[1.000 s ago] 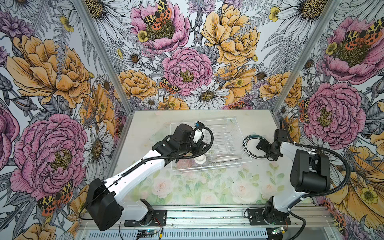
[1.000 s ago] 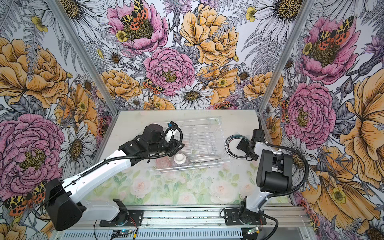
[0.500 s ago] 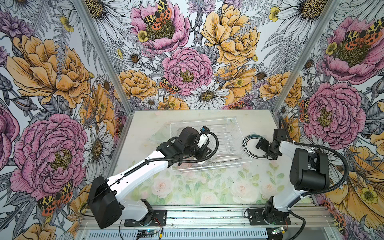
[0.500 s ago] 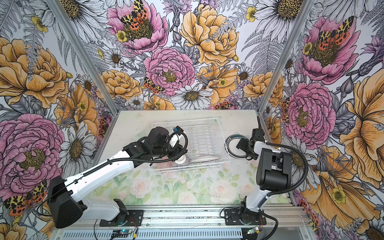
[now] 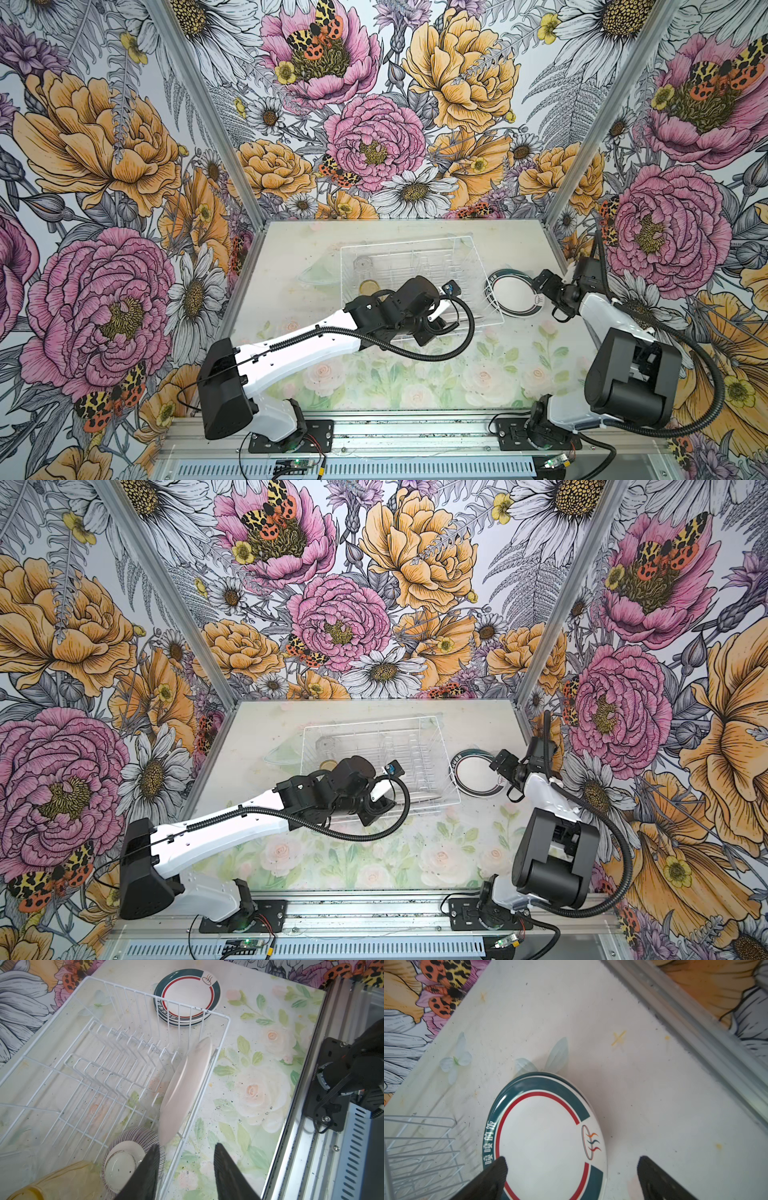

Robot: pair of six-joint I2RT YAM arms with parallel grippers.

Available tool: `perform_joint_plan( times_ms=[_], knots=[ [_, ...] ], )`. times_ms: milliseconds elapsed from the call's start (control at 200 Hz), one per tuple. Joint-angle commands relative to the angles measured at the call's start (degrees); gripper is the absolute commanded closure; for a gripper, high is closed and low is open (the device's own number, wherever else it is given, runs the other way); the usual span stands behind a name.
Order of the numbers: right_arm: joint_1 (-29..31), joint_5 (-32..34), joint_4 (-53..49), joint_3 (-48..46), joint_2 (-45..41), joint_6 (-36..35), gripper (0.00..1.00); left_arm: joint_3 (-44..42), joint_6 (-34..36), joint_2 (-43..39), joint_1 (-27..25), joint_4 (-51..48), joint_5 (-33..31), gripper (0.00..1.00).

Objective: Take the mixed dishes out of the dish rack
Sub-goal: 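Raise the right gripper off the stack while the left gripper moves toward the rack, then lower the left gripper into the rack and close on the orange-sunburst plate rim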

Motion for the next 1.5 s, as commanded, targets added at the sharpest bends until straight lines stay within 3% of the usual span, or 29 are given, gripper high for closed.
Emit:
perform_joint_plan(
  times_ms=[0, 235, 415, 1001, 1271, 1491],
  knots=[
    [0.46, -2.32, -1.36, -1.31, -4.75, -0.35, 0.01, 3.05, 4.12, 3.11, -0.14, -1.15, -5.52, 0.55],
    [1.27, -4.74, -4.16, -1.99, -14.48, -0.34, 0.00, 9.58, 7.64, 10.89, -0.19, -4.02, -6.05, 0.50],
    [1.21, -6.50, -5.18, -1.66, -18.96, 0.10, 0.01, 13.12, 8.78, 14.82, -0.14, -5.86, -2.54, 0.51],
    [1.25, -8.43, -5.25, -2.23, -21.31, 0.46, 0.01, 21.86, 14.79, 25.47, 2.18, -10.80, -3.29, 0.77],
    [1.25, -8.30, -5.09, -2.53, -21.24, 0.32, 0.01, 23.61, 16.17, 26.84, 2.45, -11.12, -6.08, 0.85],
    [1.25, -8.66, -5.01, -2.58, -21.19, 0.27, 0.01, 24.67, 16.70, 27.85, 1.86, -10.95, -15.02, 0.91]
  ],
)
